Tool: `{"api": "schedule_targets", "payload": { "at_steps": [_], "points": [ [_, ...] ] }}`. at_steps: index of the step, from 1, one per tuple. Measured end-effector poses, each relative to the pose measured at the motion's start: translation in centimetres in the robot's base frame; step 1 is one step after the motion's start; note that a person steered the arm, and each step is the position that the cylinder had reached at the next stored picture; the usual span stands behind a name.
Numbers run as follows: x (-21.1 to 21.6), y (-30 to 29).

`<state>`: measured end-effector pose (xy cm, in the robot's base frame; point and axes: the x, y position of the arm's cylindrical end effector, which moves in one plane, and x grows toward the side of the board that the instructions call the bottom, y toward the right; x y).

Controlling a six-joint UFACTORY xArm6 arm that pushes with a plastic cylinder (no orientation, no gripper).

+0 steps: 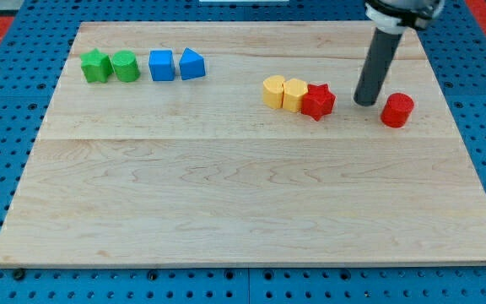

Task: Place the red circle at the right side of the blue triangle

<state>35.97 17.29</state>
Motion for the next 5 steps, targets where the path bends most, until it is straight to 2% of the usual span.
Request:
{"api": "schedule_targets", "payload": {
  "at_steps": [1, 2, 3, 4, 5],
  "points": [
    [-2.4, 5.5],
    [7.1, 5.2],
    [7.2, -6.0],
    [7.2, -12.1],
    [7.2, -12.1]
  ]
}}
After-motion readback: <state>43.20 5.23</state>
